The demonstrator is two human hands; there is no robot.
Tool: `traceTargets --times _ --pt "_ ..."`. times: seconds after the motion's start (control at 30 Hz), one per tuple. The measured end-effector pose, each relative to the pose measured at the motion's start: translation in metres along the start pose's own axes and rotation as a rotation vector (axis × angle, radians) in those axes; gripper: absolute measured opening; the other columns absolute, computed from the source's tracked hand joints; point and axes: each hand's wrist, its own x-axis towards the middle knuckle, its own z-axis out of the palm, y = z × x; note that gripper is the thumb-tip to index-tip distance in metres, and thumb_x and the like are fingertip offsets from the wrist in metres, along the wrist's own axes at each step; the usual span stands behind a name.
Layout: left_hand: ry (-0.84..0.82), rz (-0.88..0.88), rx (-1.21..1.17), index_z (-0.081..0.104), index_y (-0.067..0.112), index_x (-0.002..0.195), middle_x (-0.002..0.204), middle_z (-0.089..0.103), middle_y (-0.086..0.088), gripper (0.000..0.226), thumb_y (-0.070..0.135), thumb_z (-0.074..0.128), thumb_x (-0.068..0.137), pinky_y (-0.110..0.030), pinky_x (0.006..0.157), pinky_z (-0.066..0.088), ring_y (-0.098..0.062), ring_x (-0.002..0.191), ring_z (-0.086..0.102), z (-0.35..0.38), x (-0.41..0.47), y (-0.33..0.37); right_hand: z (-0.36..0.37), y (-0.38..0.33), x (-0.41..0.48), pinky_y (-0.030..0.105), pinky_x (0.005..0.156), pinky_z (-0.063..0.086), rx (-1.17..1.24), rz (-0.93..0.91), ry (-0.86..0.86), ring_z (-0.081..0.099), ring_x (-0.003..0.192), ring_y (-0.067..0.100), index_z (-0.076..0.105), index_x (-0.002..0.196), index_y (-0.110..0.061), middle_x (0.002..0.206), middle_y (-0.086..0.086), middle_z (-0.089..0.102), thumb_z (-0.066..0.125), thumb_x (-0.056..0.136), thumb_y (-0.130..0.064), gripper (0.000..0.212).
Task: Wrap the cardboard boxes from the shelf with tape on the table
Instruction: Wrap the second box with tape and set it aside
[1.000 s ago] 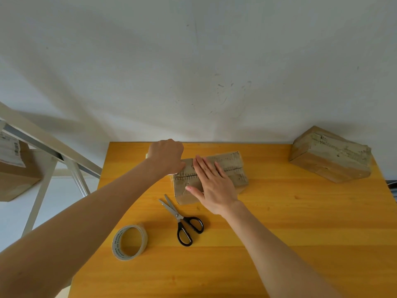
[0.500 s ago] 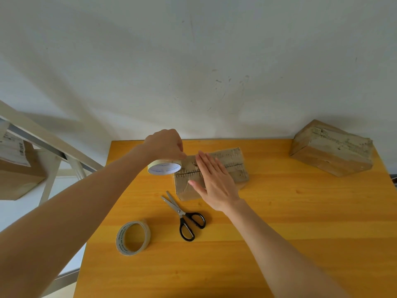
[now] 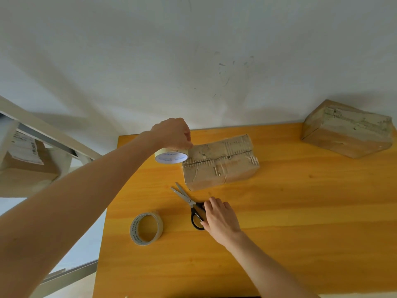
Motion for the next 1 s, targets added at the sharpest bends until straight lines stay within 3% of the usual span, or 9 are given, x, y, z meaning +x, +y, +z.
traceTargets --times 0.2,0.3,0.37,0.43,0.57,0.67,0.73,0.87,1.0 --pt "0.002 0.016 0.028 0.072 0.024 0.09 0.095 0.065 0.004 0.017 0.035 0.066 0.08 -0.028 0.07 0.046 -0.016 0.089 0.059 0.0 0.001 -0.003 0.005 -0.017 0.008 0.034 0.064 0.053 -0.039 0.046 -0.06 0.061 0.069 0.022 0.067 0.071 -0.011 0.074 0.005 0.062 0.093 0.043 -0.035 0.045" --pt "0.005 0.017 0.038 0.072 0.024 0.09 0.096 0.065 0.004 0.016 0.034 0.065 0.079 -0.028 0.07 0.047 -0.017 0.089 0.059 0.002 0.003 -0.004 -0.008 -0.029 0.014 0.035 0.082 0.047 -0.081 0.038 -0.104 0.059 0.09 0.025 0.064 0.088 -0.008 0.092 0.008 0.062 0.078 0.072 -0.014 0.022" --pt "-0.006 0.013 0.023 0.072 0.023 0.089 0.094 0.066 0.005 0.015 0.032 0.066 0.079 -0.029 0.072 0.049 -0.017 0.089 0.06 0.002 0.004 -0.003 -0.013 -0.031 0.019 0.037 0.093 0.042 -0.012 0.048 -0.171 0.056 0.102 0.028 0.056 0.106 -0.005 0.106 0.011 0.06 0.064 0.086 -0.011 0.022" --pt "-0.022 0.01 0.006 0.073 0.021 0.086 0.086 0.066 0.005 0.014 0.03 0.066 0.078 -0.03 0.072 0.05 -0.017 0.085 0.062 0.001 0.006 -0.002 -0.024 -0.028 0.019 0.036 0.086 0.046 0.163 0.101 -0.255 0.06 0.095 0.026 0.051 0.11 -0.006 0.105 0.009 0.063 0.067 0.085 -0.018 0.032" --pt "-0.053 -0.001 -0.008 0.074 0.018 0.086 0.084 0.067 0.003 0.014 0.027 0.067 0.078 -0.032 0.073 0.053 -0.018 0.084 0.063 -0.001 0.009 -0.001 -0.04 -0.011 0.011 0.036 0.069 0.051 0.871 0.205 -0.457 0.06 0.087 0.021 0.05 0.102 -0.012 0.1 0.001 0.06 0.08 0.073 -0.027 0.045" --pt "-0.067 -0.002 -0.014 0.074 0.016 0.085 0.089 0.069 -0.001 0.013 0.025 0.067 0.079 -0.033 0.074 0.053 -0.02 0.087 0.064 -0.003 0.011 -0.002 -0.054 -0.002 0.002 0.023 0.068 0.044 1.239 0.275 -0.474 0.053 0.072 0.012 0.051 0.086 -0.018 0.082 -0.004 0.053 0.087 0.066 -0.031 0.044" --pt "-0.077 0.002 -0.011 0.074 0.014 0.085 0.091 0.069 -0.003 0.013 0.023 0.067 0.079 -0.033 0.075 0.053 -0.021 0.089 0.064 -0.004 0.011 0.0 -0.063 0.002 -0.001 0.023 0.067 0.043 1.462 0.286 -0.46 0.051 0.064 0.011 0.05 0.083 -0.012 0.071 -0.002 0.052 0.081 0.074 -0.029 0.037" --pt "-0.096 0.001 -0.012 0.074 0.012 0.087 0.094 0.069 -0.004 0.015 0.022 0.066 0.08 -0.035 0.078 0.053 -0.022 0.09 0.063 -0.005 0.01 0.001 -0.077 0.007 -0.005 0.026 0.066 0.038 1.763 0.204 -0.441 0.047 0.063 0.017 0.049 0.079 -0.01 0.067 0.004 0.05 0.062 0.079 -0.056 0.048" --pt "-0.101 -0.005 -0.013 0.073 0.011 0.091 0.097 0.068 -0.005 0.016 0.021 0.064 0.082 -0.033 0.078 0.052 -0.022 0.092 0.062 -0.007 0.009 0.003 -0.081 0.011 0.0 0.028 0.06 0.039 1.87 0.282 -0.424 0.049 0.062 0.022 0.054 0.069 -0.017 0.068 0.008 0.053 0.064 0.076 -0.065 0.05"
